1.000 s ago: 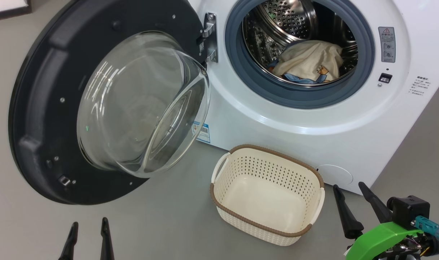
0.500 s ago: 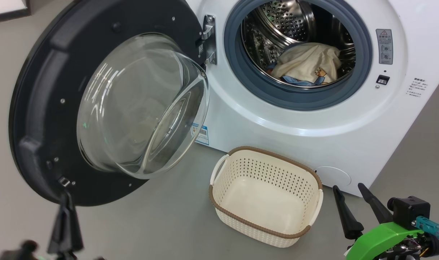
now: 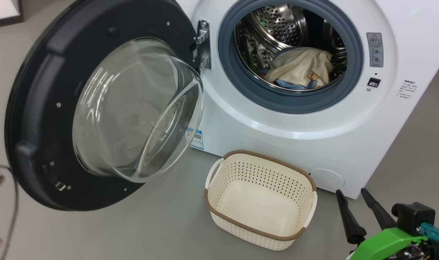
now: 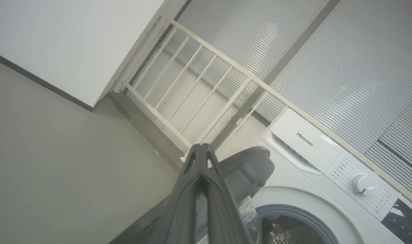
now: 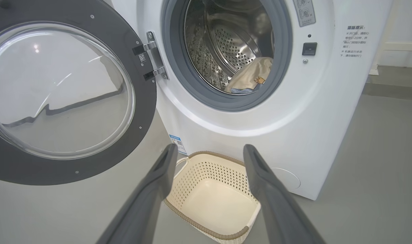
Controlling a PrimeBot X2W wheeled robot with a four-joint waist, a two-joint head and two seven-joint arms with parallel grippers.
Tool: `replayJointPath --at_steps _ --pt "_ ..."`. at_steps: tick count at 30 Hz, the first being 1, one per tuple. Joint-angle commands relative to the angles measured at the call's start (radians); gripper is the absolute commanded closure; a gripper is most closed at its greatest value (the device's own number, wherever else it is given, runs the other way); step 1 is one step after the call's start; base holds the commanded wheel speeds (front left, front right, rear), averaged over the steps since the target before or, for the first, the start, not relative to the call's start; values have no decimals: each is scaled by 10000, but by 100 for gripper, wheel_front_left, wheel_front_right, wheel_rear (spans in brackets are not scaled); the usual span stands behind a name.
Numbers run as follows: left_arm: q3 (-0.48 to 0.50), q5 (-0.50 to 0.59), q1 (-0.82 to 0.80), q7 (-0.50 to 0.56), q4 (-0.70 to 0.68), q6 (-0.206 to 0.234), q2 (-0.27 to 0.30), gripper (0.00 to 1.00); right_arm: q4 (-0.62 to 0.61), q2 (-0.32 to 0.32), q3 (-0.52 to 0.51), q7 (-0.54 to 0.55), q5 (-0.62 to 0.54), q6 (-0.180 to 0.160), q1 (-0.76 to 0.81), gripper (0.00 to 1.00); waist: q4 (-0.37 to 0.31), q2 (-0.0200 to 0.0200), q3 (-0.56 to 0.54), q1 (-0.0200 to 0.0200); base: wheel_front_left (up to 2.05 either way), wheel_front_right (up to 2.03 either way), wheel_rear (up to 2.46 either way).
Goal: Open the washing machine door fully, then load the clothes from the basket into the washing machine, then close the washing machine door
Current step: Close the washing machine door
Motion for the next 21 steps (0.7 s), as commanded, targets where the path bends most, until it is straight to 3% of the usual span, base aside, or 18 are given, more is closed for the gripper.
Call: replayJointPath --at_steps 1,12,17,21 --pt "390 -255 -947 460 395 112 650 100 -268 -61 139 -124 71 44 -81 0 -110 0 -76 0 0 0 0" --pt "954 -2068 -3212 3056 3662 755 1463 100 -291 47 177 -105 61 44 58 0 -1000 0 63 0 0 0 0" --pt "1481 -2684 -3661 3509 4766 1103 1677 100 -284 61 163 -97 67 44 16 0 -1340 0 121 0 0 0 0" --pt "1646 -2963 -3801 3862 5236 1134 1784 100 -270 66 104 -95 51 44 48 0 -1463 0 148 0 0 0 0"
